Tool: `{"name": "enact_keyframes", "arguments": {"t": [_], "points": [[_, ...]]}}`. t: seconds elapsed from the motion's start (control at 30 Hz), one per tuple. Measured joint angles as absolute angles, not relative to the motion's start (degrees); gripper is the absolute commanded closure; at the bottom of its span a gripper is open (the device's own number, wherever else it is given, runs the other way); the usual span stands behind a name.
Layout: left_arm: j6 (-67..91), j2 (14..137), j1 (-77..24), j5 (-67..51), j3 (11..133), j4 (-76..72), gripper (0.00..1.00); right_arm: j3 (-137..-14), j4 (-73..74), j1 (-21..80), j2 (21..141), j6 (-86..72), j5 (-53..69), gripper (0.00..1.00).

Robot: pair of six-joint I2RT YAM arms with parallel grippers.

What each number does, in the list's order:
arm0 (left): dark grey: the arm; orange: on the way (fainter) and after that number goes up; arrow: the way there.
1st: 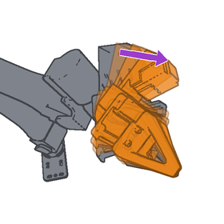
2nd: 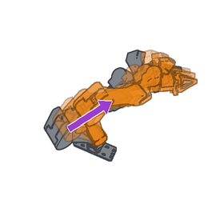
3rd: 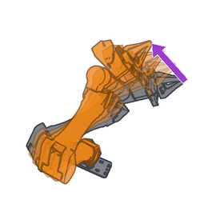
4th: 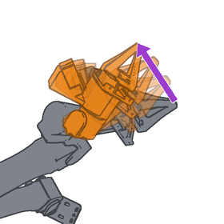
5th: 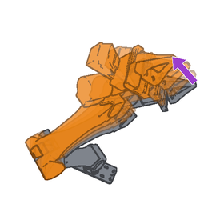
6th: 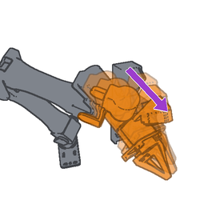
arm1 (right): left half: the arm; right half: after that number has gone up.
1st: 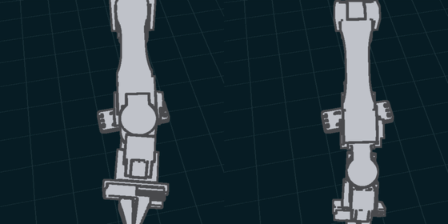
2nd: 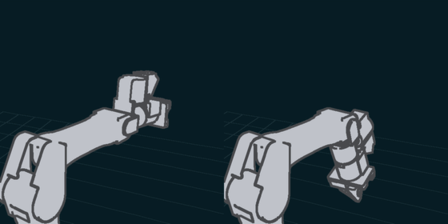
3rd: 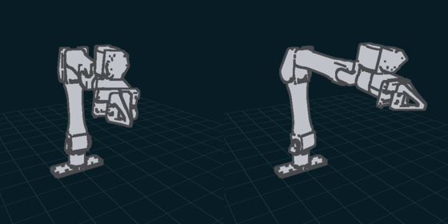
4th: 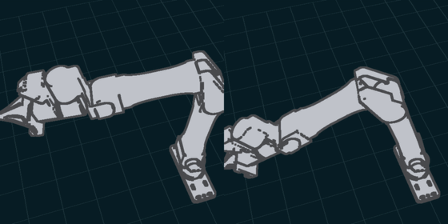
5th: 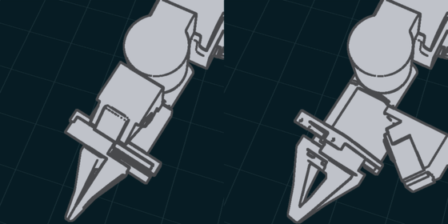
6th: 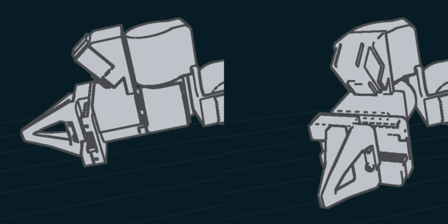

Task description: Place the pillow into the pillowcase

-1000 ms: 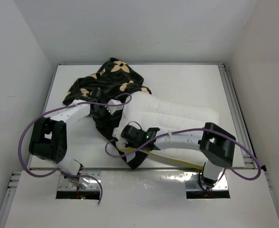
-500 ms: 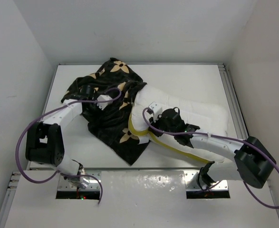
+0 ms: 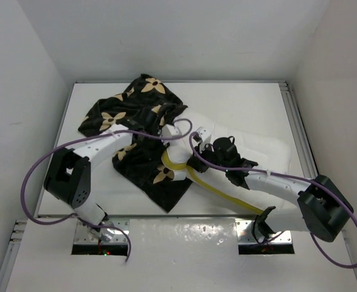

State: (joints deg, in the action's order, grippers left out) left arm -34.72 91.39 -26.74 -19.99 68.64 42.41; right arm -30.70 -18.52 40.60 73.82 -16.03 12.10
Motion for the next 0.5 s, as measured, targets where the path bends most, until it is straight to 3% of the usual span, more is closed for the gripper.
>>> {"name": "enact_keyframes", "arguments": {"t": [0.03,0.07,0.13,0.27,0.37,0.4,0.5], "points": [[-35.27,92.16,-27.83,-20.40,66.74,42.94,0.61,-30.59,-18.70,40.56,73.82,-16.10,12.21,1.00],[-35.75,92.71,-28.32,-20.60,64.49,42.89,0.51,-30.41,-18.81,40.56,73.82,-16.14,12.29,1.00],[-35.70,93.14,-28.14,-20.38,60.60,42.65,0.40,-29.71,-18.79,40.51,73.82,-16.25,12.51,1.00],[-34.46,92.97,-28.08,-18.79,55.51,38.33,0.37,-28.47,-18.81,40.51,73.80,-16.32,12.71,1.00],[-33.17,92.62,-29.47,-15.66,52.95,33.06,0.44,-27.88,-18.81,40.42,73.65,-16.32,12.64,1.00],[-32.73,92.62,-29.78,-14.70,52.38,31.75,0.56,-27.68,-18.81,40.32,73.54,-16.34,12.62,1.00],[-31.33,92.64,-30.13,-12.27,51.83,29.06,0.78,-27.27,-18.92,40.23,73.01,-16.51,12.62,1.00]]}}
